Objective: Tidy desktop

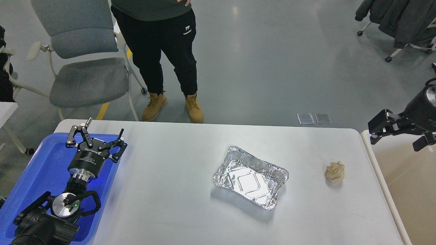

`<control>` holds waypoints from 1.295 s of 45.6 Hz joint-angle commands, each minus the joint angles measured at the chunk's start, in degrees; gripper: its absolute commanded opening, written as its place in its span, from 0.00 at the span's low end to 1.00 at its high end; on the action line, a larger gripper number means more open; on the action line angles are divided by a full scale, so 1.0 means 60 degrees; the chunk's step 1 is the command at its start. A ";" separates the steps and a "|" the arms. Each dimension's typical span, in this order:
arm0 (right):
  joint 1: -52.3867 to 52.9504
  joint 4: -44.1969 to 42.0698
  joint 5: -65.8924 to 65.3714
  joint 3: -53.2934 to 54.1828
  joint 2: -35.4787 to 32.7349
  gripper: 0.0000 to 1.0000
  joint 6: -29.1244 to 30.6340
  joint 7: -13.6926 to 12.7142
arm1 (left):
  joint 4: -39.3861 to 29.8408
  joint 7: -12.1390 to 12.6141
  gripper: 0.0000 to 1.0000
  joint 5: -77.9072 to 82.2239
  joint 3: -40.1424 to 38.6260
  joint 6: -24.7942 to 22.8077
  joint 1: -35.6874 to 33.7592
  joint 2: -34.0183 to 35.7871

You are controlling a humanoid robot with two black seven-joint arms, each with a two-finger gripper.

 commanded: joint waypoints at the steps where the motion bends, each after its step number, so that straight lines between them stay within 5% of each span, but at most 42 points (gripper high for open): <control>1: -0.0006 0.0000 -0.0087 0.0066 0.0003 1.00 0.0000 -0.0002 | -0.0002 0.0000 1.00 0.0015 0.0000 0.0000 0.0000 0.0000; 59: -0.0856 -0.0058 -0.1230 0.1853 0.0106 1.00 0.0000 0.0071 | -0.0002 0.0000 1.00 0.0015 0.0000 0.0000 0.0000 0.0000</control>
